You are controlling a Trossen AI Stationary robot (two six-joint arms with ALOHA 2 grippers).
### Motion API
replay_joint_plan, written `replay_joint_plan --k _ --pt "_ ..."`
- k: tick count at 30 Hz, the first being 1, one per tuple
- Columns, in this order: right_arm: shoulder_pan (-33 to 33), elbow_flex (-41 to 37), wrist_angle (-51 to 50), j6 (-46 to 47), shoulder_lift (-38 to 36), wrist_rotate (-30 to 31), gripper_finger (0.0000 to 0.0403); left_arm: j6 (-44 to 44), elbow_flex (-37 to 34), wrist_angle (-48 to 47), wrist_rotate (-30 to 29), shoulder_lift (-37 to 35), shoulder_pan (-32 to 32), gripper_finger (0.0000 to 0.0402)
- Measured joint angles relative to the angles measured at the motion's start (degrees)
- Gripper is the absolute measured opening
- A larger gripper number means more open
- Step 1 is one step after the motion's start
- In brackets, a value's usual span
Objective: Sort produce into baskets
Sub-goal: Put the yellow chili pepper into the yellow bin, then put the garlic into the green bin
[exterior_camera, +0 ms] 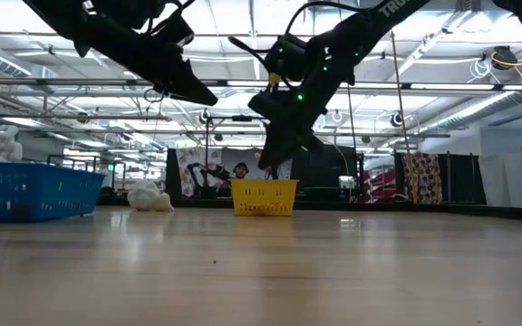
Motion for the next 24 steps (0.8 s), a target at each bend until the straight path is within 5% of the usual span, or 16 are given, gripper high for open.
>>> replay_joint_plan --k 13,20,24 --pt "-0.86 -0.01 -4.29 -0.79 -1.53 -0.27 0.0136 -0.03 0.0 -0.97 0.01 0.0 0.35 0.0176" --pt "1.41 0.22 -22.62 -2.18 -12.95 1.82 0.0138 -0.56 0.0 -8.52 -0.03 0.0 0.35 0.0176" --pt "7.82 -3.72 -26.48 -0.14 -22.73 9.07 0.0135 -3.36 0.0 -14.32 -0.12 0.0 0.46 0.0176"
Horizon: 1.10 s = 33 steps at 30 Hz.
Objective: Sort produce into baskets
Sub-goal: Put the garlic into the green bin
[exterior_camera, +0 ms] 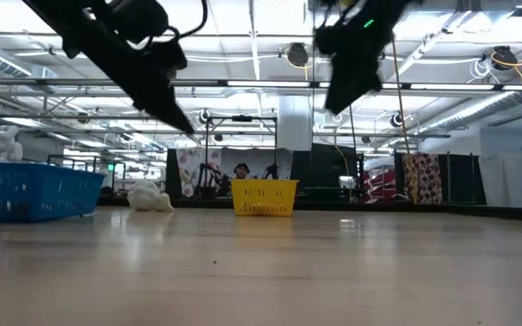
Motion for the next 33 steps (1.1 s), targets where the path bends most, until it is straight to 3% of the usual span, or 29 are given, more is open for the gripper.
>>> replay_joint_plan --k 3,7,13,16,21,24,29,33 --pt "6.05 -7.21 4.06 1.51 -7.96 2.99 0.0134 -0.34 1.72 -6.95 0.11 0.02 0.94 0.0176" --pt "13.0 -20.42 19.59 -0.03 -17.84 3.02 0.0134 -1.46 9.12 -16.91 1.36 2.09 4.94 0.0176" --pt "15.84 -34.68 39.76 -7.64 -27.29 3.14 0.0134 5.8 23.96 -32.45 8.99 13.14 12.29 0.0176" --pt "15.81 -37.84 40.38 -8.8 -30.01 3.24 0.0134 13.01 27.81 -39.59 6.6 19.8 12.81 0.0176" --pt "15.09 -39.27 39.36 -15.13 -33.32 3.12 0.0134 14.96 32.85 -43.88 -5.07 26.8 11.19 0.0204" --pt "13.77 -39.25 38.85 -19.61 -35.58 3.14 0.0134 15.07 35.44 -44.15 -5.46 28.77 9.64 0.0236" --pt "12.67 -39.16 32.0 -18.95 -38.23 3.08 0.0134 15.35 36.26 -44.56 -4.74 31.63 8.52 0.0288" --pt "12.37 -39.16 29.17 -18.68 -38.36 3.06 0.0135 16.35 36.26 -45.66 -4.33 35.3 8.54 0.0303"
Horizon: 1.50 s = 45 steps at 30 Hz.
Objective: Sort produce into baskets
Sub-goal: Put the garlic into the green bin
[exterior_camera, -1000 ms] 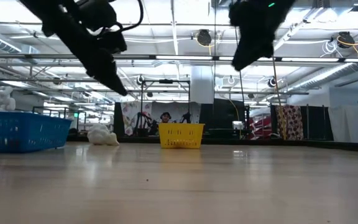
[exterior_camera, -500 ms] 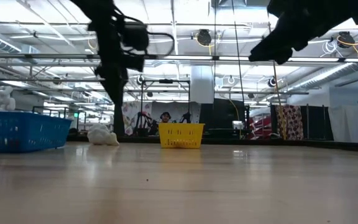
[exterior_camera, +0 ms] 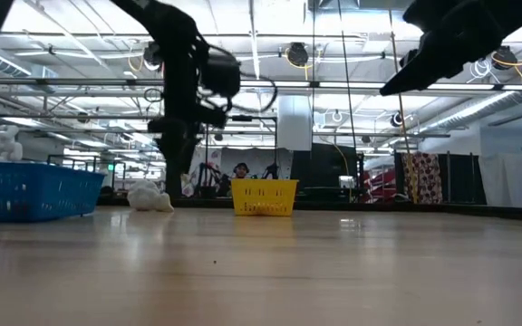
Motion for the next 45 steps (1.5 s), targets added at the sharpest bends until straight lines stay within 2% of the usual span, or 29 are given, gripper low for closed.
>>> replay_joint_plan --k 6,12,22,27,36,45 --pt "0.0 0.0 -0.2 0.02 0.26 -0.04 0.0135 2.28 0.0 -4.11 -0.06 5.08 0.23 0.0303" --pt "0.0 0.0 -0.22 0.06 0.26 -0.09 0.0135 5.9 -0.02 -0.92 -4.82 7.51 0.4 0.0303" --pt "0.0 0.0 -0.2 0.11 0.26 -0.12 0.0135 6.12 -0.02 -0.65 -4.31 7.51 3.05 0.0303" --pt "0.0 0.0 -0.2 0.13 0.28 -0.35 0.0135 5.64 -0.07 -1.17 -0.45 7.56 5.42 0.0303" --pt "0.02 0.0 -0.41 -0.02 0.28 -0.34 0.0135 4.95 -0.15 -1.53 -0.67 11.55 6.28 0.0303" --pt "0.02 0.0 -1.03 -0.58 0.28 -0.33 0.0135 6.46 -0.04 -1.7 -1.05 12.06 6.25 0.0298"
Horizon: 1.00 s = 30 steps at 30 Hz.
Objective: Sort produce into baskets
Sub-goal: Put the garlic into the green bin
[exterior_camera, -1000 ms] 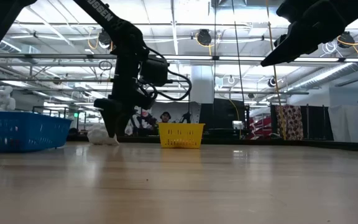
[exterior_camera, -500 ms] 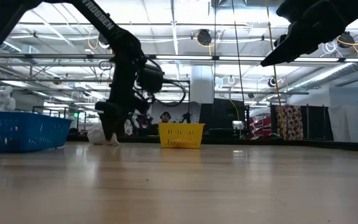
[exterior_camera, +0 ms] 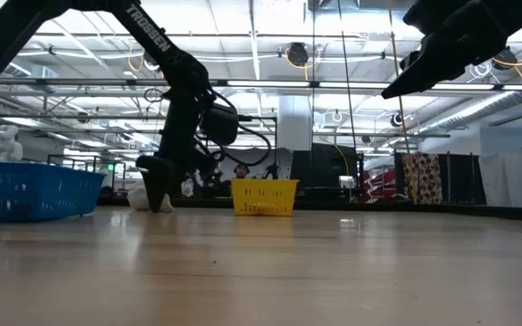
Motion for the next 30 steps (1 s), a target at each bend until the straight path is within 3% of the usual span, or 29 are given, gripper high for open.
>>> replay_joint_plan --k 15,24,30 --pt "0.0 0.0 0.03 -0.31 0.0 0.02 0.0134 1.06 -0.09 -0.54 0.59 0.07 -0.2 0.0145" --pt "0.02 0.0 0.05 0.41 0.0 0.04 0.0134 -3.13 7.61 -4.97 -0.37 0.28 -4.18 0.014" --pt "0.02 0.0 0.07 0.88 0.0 0.04 0.0134 -9.93 15.9 -15.43 7.42 0.2 -9.16 0.014"
